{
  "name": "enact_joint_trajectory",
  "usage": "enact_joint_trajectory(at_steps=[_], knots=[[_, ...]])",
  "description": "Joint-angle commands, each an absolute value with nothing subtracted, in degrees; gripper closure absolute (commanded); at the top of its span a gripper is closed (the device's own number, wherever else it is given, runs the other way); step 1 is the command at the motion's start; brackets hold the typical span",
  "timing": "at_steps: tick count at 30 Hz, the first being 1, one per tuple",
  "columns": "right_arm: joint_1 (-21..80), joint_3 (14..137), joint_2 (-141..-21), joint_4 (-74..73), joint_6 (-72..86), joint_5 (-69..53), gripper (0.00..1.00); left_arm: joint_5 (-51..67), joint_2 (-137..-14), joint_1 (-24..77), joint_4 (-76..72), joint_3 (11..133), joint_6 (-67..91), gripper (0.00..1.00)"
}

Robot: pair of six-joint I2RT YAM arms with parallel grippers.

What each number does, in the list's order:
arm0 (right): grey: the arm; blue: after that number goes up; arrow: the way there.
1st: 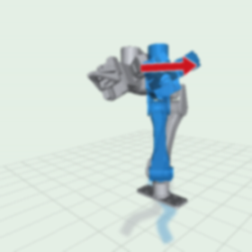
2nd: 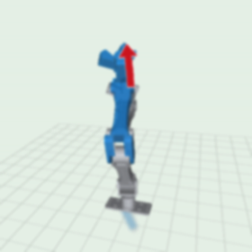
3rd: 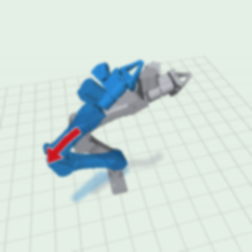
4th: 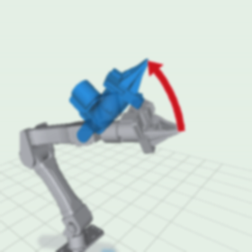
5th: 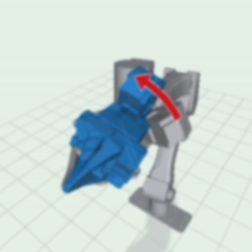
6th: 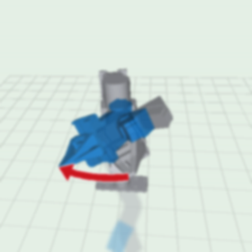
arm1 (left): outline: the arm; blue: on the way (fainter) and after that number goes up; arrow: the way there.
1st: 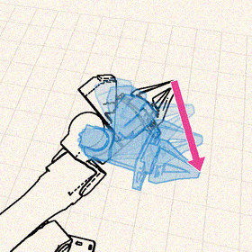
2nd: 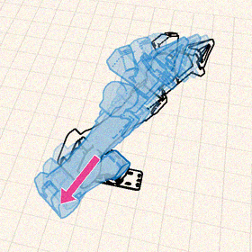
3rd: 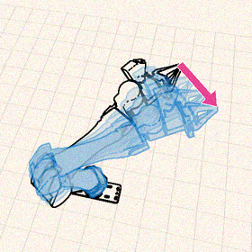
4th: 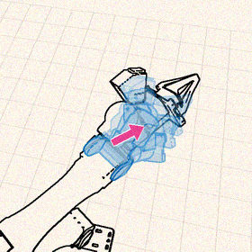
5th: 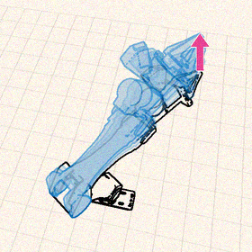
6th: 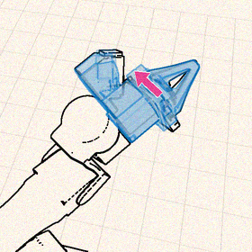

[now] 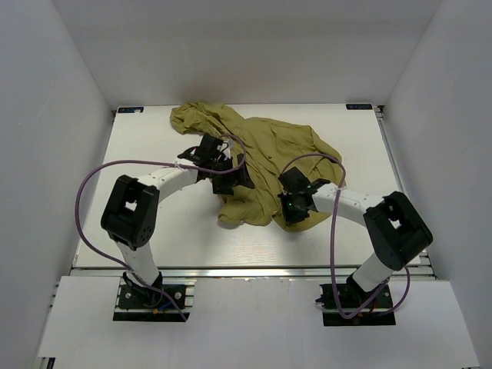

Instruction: Zip up the jacket

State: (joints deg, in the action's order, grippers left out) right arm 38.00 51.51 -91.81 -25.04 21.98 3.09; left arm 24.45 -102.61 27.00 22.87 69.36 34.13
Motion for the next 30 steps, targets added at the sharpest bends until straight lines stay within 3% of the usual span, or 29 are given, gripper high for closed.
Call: enact_joint_trajectory(at_steps=[1,13,18,25,30], knots=[[38.32,48.62,-88.07,-26.36,22.41,4.39,1.00,25.50,-102.30,27.42,21.44,68.21,33.58,0.02],[38.23,48.43,-73.40,-43.49,23.12,9.48,1.00,16.00,-103.63,27.42,28.65,64.16,31.12,0.02],[37.88,49.04,-73.56,-42.55,21.62,6.95,1.00,14.42,-101.08,27.42,29.88,62.75,30.24,0.02],[37.88,54.22,-78.75,-37.53,21.10,7.74,0.58,12.31,-95.20,27.42,31.64,61.79,29.18,0.02],[38.14,55.03,-72.62,-35.34,20.48,4.68,0.49,9.85,-90.27,27.42,33.13,61.79,28.21,0.02]])
